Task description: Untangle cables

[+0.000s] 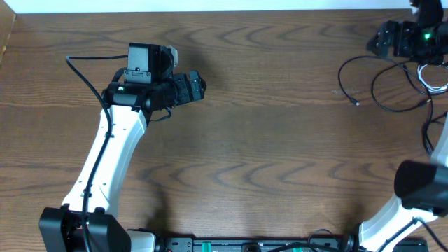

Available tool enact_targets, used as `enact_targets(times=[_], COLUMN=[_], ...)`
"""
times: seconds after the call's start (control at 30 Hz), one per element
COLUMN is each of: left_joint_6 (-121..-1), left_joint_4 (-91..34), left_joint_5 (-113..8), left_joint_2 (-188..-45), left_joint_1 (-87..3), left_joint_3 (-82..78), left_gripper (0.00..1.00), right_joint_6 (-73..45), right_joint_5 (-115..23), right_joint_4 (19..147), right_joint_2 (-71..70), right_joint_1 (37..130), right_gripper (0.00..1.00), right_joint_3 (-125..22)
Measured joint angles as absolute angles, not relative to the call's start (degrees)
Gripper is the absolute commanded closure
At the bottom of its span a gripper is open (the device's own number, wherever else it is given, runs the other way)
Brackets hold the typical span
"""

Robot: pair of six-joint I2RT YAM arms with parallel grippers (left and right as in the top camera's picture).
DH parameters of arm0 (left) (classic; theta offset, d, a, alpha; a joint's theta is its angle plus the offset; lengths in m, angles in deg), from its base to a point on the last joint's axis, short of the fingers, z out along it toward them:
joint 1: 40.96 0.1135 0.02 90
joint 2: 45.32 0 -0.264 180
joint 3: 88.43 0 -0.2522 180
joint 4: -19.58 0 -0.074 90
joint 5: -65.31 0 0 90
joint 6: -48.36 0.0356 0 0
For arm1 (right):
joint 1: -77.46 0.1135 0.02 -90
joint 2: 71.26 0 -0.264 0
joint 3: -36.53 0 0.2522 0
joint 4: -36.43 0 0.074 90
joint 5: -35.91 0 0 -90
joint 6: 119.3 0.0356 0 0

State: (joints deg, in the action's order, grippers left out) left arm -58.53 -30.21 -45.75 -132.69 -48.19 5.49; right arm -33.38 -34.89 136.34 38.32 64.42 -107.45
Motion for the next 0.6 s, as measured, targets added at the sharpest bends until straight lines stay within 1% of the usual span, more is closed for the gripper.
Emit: enact_targets(times=[0.2,0.23,0.27,0.3,0.33,0.37,0.4,0.43,0.6], left_joint_6=[-58.53,-58.53,-58.53,-58.53,-58.55,-58.53,-58.53,-58.53,-58.53], left_joint_4=[-30.21,-30.21,-30.24,-30.24,-30.21,-30.21,-30.21,-30.21,-30.24], left_joint_5=[-45.73,-45.73,-45.75,-45.73,-45.75,-45.73,-45.75,-45.75,-45.75], left_joint_2=[-132.69,-132.69,-132.69,-132.69,-132.69,-132.69,-132.69,-132.69,-132.69], left_joint_1=[-48.19,-48.19,-48.19,-48.19,-48.19,-48.19,-48.19,-48.19,-48.19], left_joint_3=[5.49,5.49,5.49,5.49,5.49,5.49,5.49,5.49,5.49], left_gripper=[0.02,0.02,0.02,0.02,0.02,0.02,0.02,0.02,0.02], right_joint_6=[-33.90,-33.66,-33.73,-33.58,-33.34,-33.14,-32.90,-32.59,-32.70], right_joint_5=[-33.44,-33.20,-33.14,-32.96,-33.03,-33.07,-33.14,-33.34,-35.22], right_joint_4=[144.30,145.96,146.88,147.23,147.23,147.29,147.34,147.38,147.34], right_joint_2=[27.74,25.91,24.75,23.66,22.52,21.95,21.41,21.03,20.79], right_joint_1=[66.04,66.02,66.02,66.02,66.02,66.02,66.02,66.02,66.02], right_gripper=[0.01,0.06,0.21,0.31,0.33,0.31,0.17,0.01,0.01], right_joint_3=[-107.45,-107.47,-107.47,-107.49,-107.51,-107.54,-107.56,-107.56,-107.56])
